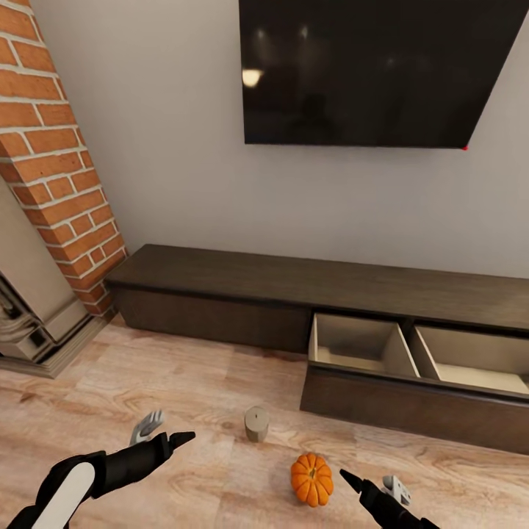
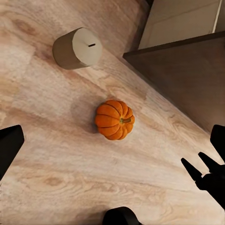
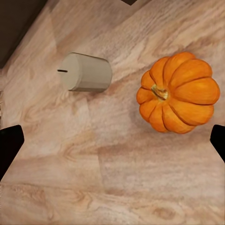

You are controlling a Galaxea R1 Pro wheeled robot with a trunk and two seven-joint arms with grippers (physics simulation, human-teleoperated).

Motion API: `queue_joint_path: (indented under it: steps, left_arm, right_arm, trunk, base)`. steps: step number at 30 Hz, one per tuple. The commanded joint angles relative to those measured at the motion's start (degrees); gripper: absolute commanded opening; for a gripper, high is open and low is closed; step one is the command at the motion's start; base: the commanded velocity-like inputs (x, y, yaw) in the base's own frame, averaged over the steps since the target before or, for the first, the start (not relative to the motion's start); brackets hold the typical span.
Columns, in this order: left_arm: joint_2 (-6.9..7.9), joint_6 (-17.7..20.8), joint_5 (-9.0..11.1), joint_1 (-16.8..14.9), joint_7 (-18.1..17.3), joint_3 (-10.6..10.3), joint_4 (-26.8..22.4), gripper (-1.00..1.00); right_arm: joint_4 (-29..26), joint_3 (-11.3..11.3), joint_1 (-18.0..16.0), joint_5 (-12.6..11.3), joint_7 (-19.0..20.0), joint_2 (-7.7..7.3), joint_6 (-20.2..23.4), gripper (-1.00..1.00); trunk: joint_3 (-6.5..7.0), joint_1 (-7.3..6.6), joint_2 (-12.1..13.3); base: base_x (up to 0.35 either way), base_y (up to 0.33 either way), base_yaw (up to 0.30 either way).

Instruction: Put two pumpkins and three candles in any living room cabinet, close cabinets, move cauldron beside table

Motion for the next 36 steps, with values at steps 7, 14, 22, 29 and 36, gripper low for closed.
queue_joint_path:
  steps: [7, 14, 22, 29, 36]
  left_arm:
    - [0.08, 0.1, -0.4, 0.0, -0.4, 0.0, 2.5, 1.00]
    - [0.03, 0.1, -0.4, 0.0, -0.4, -0.1, 2.7, 1.00]
    - [0.03, 0.1, -0.4, 0.0, -0.4, -0.1, 2.6, 1.00]
    - [0.06, 0.1, -0.4, 0.0, -0.4, -0.1, 2.6, 1.00]
    - [0.11, 0.1, -0.4, 0.1, -0.4, -0.1, 2.7, 1.00]
  right_arm:
    - [0.0, 0.3, 0.0, -0.6, 0.7, 0.07, 0.2, 1.00]
    - [0.0, 0.3, 0.0, -0.5, 0.7, 0.09, 0.2, 1.00]
    - [0.0, 0.3, 0.0, -0.5, 0.6, 0.15, 0.1, 1.00]
    - [0.0, 0.3, 0.0, -0.5, 0.6, 0.16, 0.1, 1.00]
    - [0.0, 0.3, 0.0, -0.5, 0.6, 0.16, 0.1, 1.00]
  trunk:
    - [-1.31, 1.53, -2.8]
    - [-2.56, 3.07, -5.6]
    - [-4.00, 4.83, -8.9]
    - [-5.26, 6.36, -11.7]
    - [-6.51, 7.90, -14.5]
  base:
    - [0.000, 0.000, 0.000]
    - [0.000, 0.000, 0.000]
    - [0.000, 0.000, 0.000]
    - [0.000, 0.000, 0.000]
    - [0.000, 0.000, 0.000]
